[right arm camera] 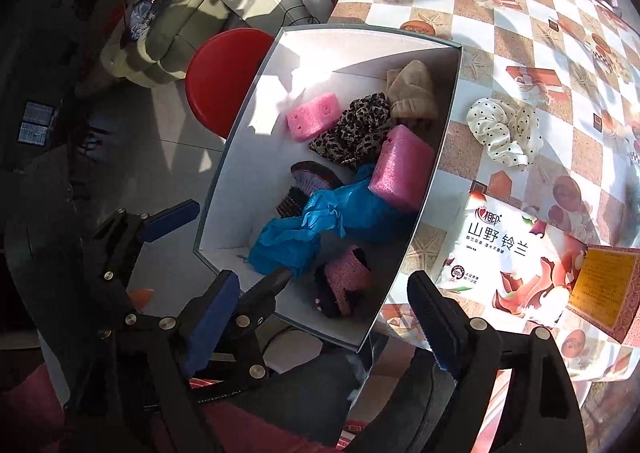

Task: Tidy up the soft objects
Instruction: 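Open both tools to release the blue fabric and striped hat into the box, then move both tools back to the table toward the scrunchie and blue fluffy item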

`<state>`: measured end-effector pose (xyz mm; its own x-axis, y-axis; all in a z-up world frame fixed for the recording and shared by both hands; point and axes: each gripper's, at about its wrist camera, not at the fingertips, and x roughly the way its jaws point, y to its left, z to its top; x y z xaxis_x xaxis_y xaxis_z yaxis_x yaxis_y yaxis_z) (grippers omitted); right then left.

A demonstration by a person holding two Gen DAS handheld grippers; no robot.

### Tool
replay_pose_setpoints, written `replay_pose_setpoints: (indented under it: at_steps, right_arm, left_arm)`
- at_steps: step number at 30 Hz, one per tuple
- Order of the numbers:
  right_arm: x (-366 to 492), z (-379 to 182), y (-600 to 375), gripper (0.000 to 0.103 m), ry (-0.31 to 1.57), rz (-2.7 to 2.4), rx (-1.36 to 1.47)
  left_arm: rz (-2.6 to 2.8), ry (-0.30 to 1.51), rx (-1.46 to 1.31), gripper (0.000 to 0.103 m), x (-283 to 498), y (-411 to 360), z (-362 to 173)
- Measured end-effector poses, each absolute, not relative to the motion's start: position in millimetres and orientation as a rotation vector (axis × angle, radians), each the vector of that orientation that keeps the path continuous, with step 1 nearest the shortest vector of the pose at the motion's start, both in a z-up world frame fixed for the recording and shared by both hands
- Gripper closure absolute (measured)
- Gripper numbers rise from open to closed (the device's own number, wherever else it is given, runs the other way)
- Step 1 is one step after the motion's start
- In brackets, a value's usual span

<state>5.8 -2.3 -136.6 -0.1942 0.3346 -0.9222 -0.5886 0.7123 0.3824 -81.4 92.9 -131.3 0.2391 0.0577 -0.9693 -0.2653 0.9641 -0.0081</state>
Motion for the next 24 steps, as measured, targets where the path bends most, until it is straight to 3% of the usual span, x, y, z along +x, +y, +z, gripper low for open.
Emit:
replay_pose_setpoints:
  at_steps: [8,17,24]
  right_arm:
    - [34,-128,-38,0.000,1.547,0.720,-0.101]
    - [102,-68,-139,0.000,1.460,0.569,0.188]
    - [152,-42,-240,0.000,1.392,0.380,0.266]
  left_arm:
    - [0.178,1.253,-0.216,0.000,-59,90,-112]
    - [0.015,1.240,-0.133,0.000,21,43,-83]
    - [-0.088,1.368,-0.093,0.000,105,-18,-117]
